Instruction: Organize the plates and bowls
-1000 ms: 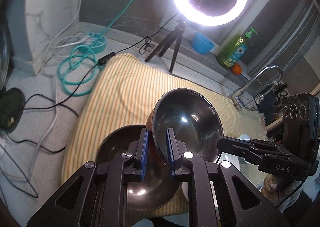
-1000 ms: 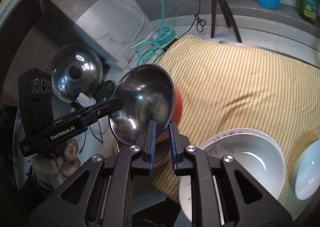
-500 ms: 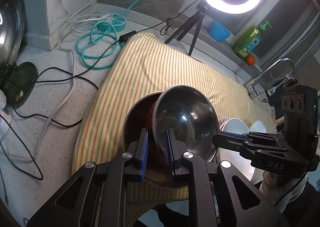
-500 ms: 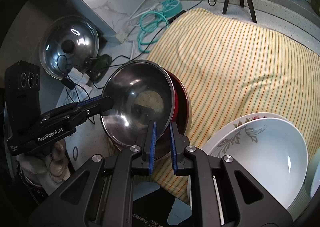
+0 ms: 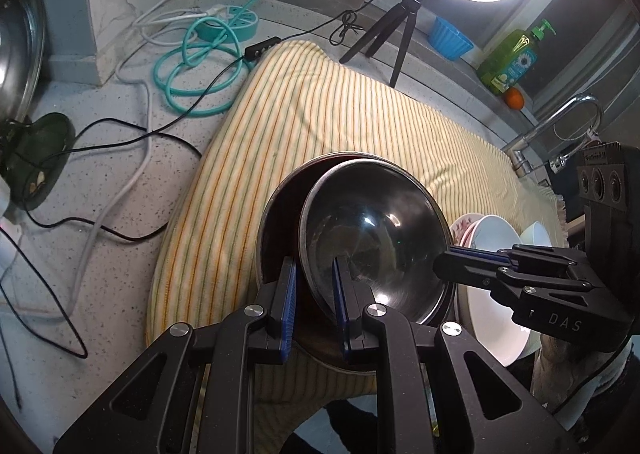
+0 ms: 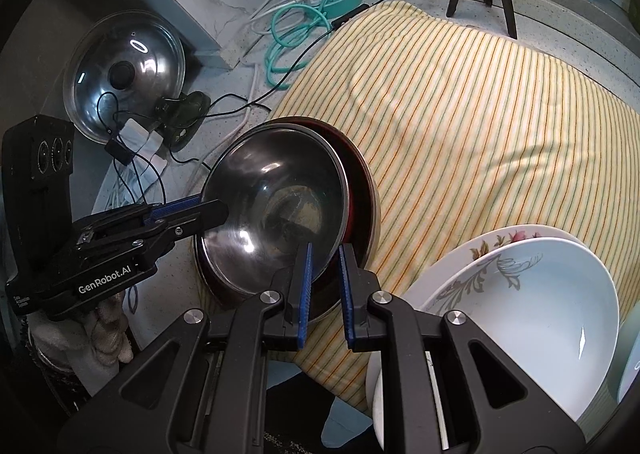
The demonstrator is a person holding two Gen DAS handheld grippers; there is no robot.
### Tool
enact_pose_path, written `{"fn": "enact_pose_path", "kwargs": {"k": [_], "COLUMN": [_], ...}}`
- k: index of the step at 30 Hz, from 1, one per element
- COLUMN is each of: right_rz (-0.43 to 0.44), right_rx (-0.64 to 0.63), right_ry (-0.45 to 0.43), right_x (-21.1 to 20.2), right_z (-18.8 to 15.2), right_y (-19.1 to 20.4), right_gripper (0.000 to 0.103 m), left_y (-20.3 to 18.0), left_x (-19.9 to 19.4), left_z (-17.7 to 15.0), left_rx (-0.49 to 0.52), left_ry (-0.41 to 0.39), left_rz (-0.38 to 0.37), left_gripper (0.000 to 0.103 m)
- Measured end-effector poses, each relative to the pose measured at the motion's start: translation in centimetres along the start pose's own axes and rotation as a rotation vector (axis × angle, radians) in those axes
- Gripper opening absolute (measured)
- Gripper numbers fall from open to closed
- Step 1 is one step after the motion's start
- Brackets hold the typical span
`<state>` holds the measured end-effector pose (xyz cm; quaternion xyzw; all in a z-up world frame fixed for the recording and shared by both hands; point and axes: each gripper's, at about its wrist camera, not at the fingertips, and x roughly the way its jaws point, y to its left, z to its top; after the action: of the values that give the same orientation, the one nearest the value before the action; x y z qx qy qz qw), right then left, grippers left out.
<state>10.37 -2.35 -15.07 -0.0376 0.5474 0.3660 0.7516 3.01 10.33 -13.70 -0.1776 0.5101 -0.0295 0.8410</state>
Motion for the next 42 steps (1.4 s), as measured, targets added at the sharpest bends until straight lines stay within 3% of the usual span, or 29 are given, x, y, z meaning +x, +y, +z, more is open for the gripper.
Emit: {"fn": "enact_pose_path", "kwargs": {"k": [14, 17, 19, 24, 30, 36, 42], "right_rz": [-0.008, 0.004, 0.005, -0.002, -0.028, -0.093, -0.111], "right_rx": [-0.019, -0.019, -0.025, -0.053, -0.095, -0.156, -0.163], "right_ry": [0.020, 0.016, 0.006, -0.007, -0.008, -0.018, -0.031], "right_x": [0.4, 0.4, 0.2, 0.0, 0.1, 0.3, 0.3], "right_z": [0.2, 0.2, 0.1, 0.2, 0.0, -0.2, 0.0], "right_y": [0.2, 0.2, 0.4, 1.0, 1.5, 1.9, 1.8], "right_gripper": [0.016, 0.025, 0.038, 0.045, 0.045, 0.033, 0.032], "left_y": [0.1, -0.2, -0.3, -0.4, -0.3, -0.2, -0.6], "left_x": [0.5, 0.5, 0.4, 0.5, 0.4, 0.0, 0.1], "left_z": [0.0, 0.0, 0.1, 0.1, 0.1, 0.0, -0.3], "left_rx": [-0.001, 0.010, 0.017, 0.021, 0.018, 0.019, 0.060], "left_ry": [0.027, 0.017, 0.019, 0.019, 0.024, 0.026, 0.049], "left_rz": [0.012, 0.017, 0.005, 0.011, 0.008, 0.010, 0.018], "left_gripper": [0.018, 0.021, 0.022, 0.022, 0.022, 0.022, 0.022]}}
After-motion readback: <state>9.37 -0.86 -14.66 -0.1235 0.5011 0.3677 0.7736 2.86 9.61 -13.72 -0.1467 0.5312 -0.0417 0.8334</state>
